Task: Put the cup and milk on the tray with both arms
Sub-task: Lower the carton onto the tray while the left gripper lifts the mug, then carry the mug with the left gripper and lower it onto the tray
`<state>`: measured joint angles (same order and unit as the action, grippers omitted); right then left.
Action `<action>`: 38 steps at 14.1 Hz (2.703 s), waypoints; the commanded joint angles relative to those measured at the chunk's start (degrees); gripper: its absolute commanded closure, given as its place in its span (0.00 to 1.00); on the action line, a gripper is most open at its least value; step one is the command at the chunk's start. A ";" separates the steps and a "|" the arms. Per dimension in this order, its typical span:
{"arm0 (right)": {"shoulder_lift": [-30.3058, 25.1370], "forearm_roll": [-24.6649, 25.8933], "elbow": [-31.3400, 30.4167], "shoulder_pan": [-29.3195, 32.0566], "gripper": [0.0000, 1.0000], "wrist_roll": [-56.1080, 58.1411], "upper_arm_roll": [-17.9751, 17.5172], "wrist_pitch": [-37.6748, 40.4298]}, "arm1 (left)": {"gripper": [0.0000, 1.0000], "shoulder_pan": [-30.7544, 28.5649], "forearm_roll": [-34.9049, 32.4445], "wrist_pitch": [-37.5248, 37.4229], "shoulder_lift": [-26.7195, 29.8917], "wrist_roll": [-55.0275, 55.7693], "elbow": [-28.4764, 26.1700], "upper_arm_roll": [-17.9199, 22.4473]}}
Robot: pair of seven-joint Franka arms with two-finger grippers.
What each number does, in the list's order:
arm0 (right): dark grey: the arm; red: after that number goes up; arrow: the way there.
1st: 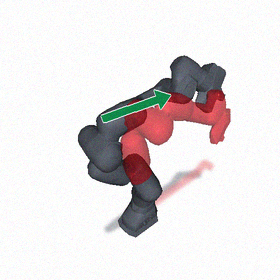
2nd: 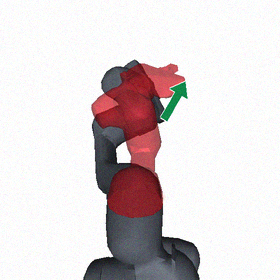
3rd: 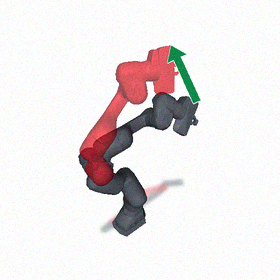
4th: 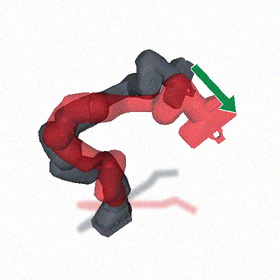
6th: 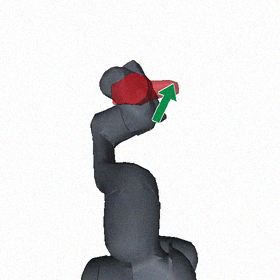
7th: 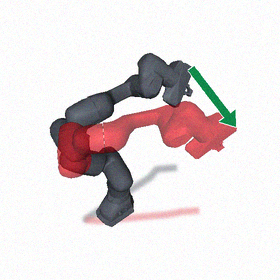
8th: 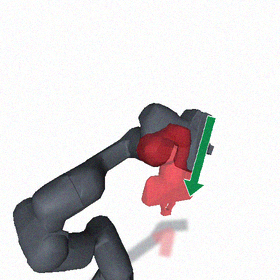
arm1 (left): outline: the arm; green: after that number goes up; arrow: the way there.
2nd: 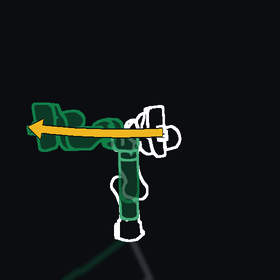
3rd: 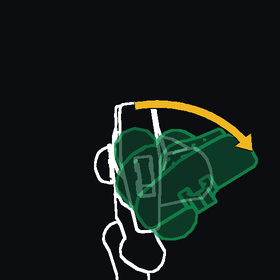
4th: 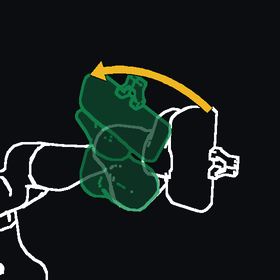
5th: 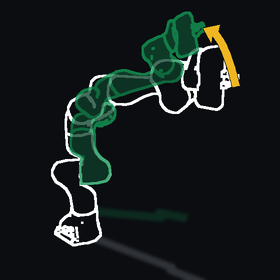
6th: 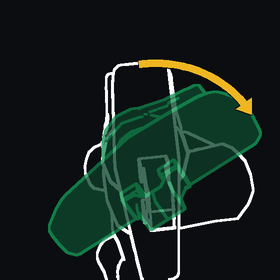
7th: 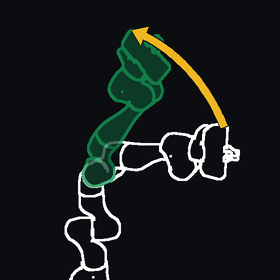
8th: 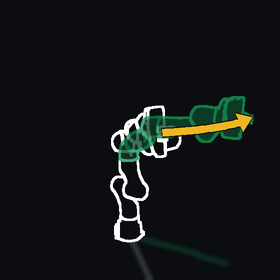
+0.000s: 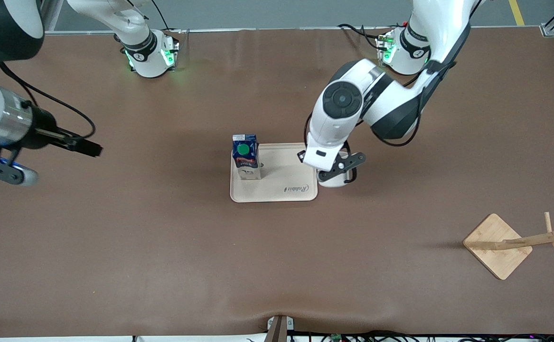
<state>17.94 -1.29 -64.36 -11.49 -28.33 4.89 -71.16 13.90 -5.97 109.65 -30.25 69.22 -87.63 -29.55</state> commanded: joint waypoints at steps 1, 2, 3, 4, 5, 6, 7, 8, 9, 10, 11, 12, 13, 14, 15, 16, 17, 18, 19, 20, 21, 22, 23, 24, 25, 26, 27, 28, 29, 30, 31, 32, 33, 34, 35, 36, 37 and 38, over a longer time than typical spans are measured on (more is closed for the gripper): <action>-11.40 2.00 -19.42 5.49 0.00 7.28 -1.03 -9.65 | 1.00 1.56 6.20 -1.89 -5.07 0.65 5.09 0.02; -15.44 2.08 -25.84 5.60 0.00 9.15 -1.03 -14.05 | 1.00 1.91 8.06 -1.81 -5.43 0.57 5.18 0.11; -19.40 2.60 -32.52 5.77 0.00 10.04 -0.94 -19.66 | 1.00 2.00 9.56 -1.81 -6.39 0.56 5.44 0.11; -22.83 2.61 -38.68 7.17 0.00 12.13 -0.50 -24.68 | 1.00 2.09 11.23 -1.81 -7.71 0.56 6.67 0.11; -24.26 2.52 -41.35 9.62 0.00 17.20 -0.32 -26.38 | 1.00 2.35 13.16 -1.81 -9.03 0.56 7.37 0.11; -24.19 2.00 -41.03 10.95 0.00 22.12 -0.32 -25.27 | 1.00 2.62 14.13 -1.81 -9.82 0.48 7.38 0.11; -24.01 1.99 -39.63 11.22 0.00 23.91 -0.32 -24.39 | 1.00 3.05 14.58 -1.81 -10.88 0.48 7.38 0.11; -23.31 1.99 -36.66 11.05 0.00 24.28 -0.32 -24.29 | 1.00 3.75 15.19 -1.89 -11.50 0.56 7.38 0.11; -22.61 1.99 -33.50 10.61 0.00 24.11 -0.50 -21.68 | 1.00 4.20 16.07 -2.07 -11.85 0.56 7.38 0.28; -22.17 2.08 -30.16 10.09 0.00 23.93 -0.76 -18.78 | 1.00 4.11 16.34 -2.51 -12.55 0.48 7.29 0.37; -21.29 2.87 -27.43 9.56 0.00 24.02 -0.85 -17.54 | 1.00 4.20 16.25 -3.55 -13.60 0.48 7.29 0.37; -20.94 2.79 -26.79 9.82 0.00 24.11 -0.85 -16.91 | 1.00 4.29 16.16 -4.26 -15.00 0.48 7.29 0.37; -21.02 2.09 -26.79 10.25 0.00 24.63 -0.68 -14.30 | 1.00 4.29 15.99 -4.70 -15.54 0.48 7.29 0.37; -20.93 2.00 -26.61 10.26 0.00 24.72 -0.67 -12.71 | 1.00 4.20 15.81 -5.75 -15.63 0.04 7.29 0.46; -20.93 2.08 -26.44 10.26 0.00 24.81 -0.67 -13.13 | 1.00 4.11 15.81 -6.28 -15.81 -0.14 7.29 0.46; -20.67 2.26 -25.65 10.43 0.00 24.81 -0.67 -13.30 | 1.00 4.20 15.99 -6.29 -16.33 0.04 7.38 0.46; -20.41 2.08 -24.95 10.52 0.00 24.81 -0.59 -13.31 | 1.00 4.29 16.08 -6.29 -16.60 0.30 7.38 0.46; -20.23 2.00 -24.94 10.52 0.00 24.81 -0.59 -13.31 | 1.00 4.29 16.08 -6.29 -16.69 0.21 7.38 0.46; -20.14 1.91 -24.94 10.43 0.00 24.72 -0.59 -13.31 | 1.00 4.11 16.16 -6.38 -16.69 0.21 7.38 0.46; -20.14 1.91 -24.94 10.43 0.00 24.72 -0.59 -13.31 | 1.00 4.11 16.16 -6.38 -16.69 0.21 7.38 0.46; -20.05 1.91 -24.85 10.43 0.00 24.72 -0.59 -13.48 | 1.00 4.37 16.08 -6.38 -16.86 0.13 7.38 0.55; -19.71 1.91 -24.85 10.43 0.00 24.64 -0.59 -13.57 | 1.00 4.38 15.90 -6.38 -16.95 0.13 7.38 0.55; -19.62 1.91 -24.85 10.43 0.00 24.63 -0.59 -13.57 | 1.00 4.38 15.90 -6.38 -17.21 0.13 7.38 0.55; -19.44 1.91 -24.85 10.43 0.00 24.63 -0.59 -13.57 | 1.00 4.29 15.99 -6.38 -17.30 -0.05 7.38 0.55; -19.44 1.91 -24.85 10.43 0.00 24.63 -0.59 -13.57 | 1.00 4.38 16.08 -6.38 -17.30 -0.14 7.38 0.55; -19.44 1.99 -24.85 10.35 0.00 24.63 -0.59 -13.57 | 1.00 4.38 16.16 -6.38 -17.39 -0.23 7.38 0.55; -19.44 1.91 -24.76 10.35 0.00 24.63 -0.67 -13.57 | 1.00 4.46 16.16 -6.38 -17.39 -0.23 7.29 0.55; -19.44 1.91 -24.68 10.35 0.00 24.63 -0.59 -13.57 | 1.00 4.46 16.16 -6.38 -17.39 -0.23 7.29 0.46; -19.44 1.91 -24.59 10.43 0.00 24.63 -0.67 -13.57 | 1.00 4.55 16.16 -6.38 -17.39 -0.40 7.38 0.46; -19.35 1.91 -24.59 10.43 0.00 24.63 -0.59 -13.57 | 1.00 4.81 16.16 -6.38 -17.39 -0.49 7.38 0.46; -19.35 1.91 -24.59 10.43 0.00 24.63 -0.59 -13.57 | 1.00 5.43 16.16 -6.38 -17.39 -0.58 7.38 0.46; -19.35 1.91 -24.59 10.43 0.00 24.55 -0.59 -13.57 | 1.00 5.43 16.16 -6.38 -17.39 -0.58 7.38 0.46; -19.35 1.91 -24.50 10.52 0.00 24.55 -0.59 -13.57 | 1.00 5.52 16.08 -6.38 -17.39 -0.58 7.29 0.46; -19.26 1.91 -24.50 10.52 0.00 24.63 -0.59 -13.57 | 1.00 5.61 16.08 -6.38 -17.56 -0.58 7.29 0.46; -19.26 1.91 -24.59 10.52 0.00 24.55 -0.59 -13.57 | 1.00 5.61 16.08 -6.38 -17.83 -0.58 7.38 0.46; -19.26 1.91 -24.50 10.52 0.00 24.63 -0.59 -13.57 | 0.95 5.52 16.08 -6.38 -17.83 -0.58 7.38 0.46; -19.26 1.91 -24.59 10.52 0.00 24.63 -0.59 -13.57 | 0.66 5.52 16.16 -6.38 -17.74 -0.49 7.38 0.46; -19.26 1.91 -24.50 10.52 0.00 24.55 -0.59 -13.57 | 0.06 5.61 16.08 -6.38 -17.57 -0.49 7.38 0.46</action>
<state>-2.28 0.19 -90.61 -1.33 -4.28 4.41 -85.42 19.07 9.17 104.74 -46.93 68.95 -82.16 -29.28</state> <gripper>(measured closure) 0.000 0.868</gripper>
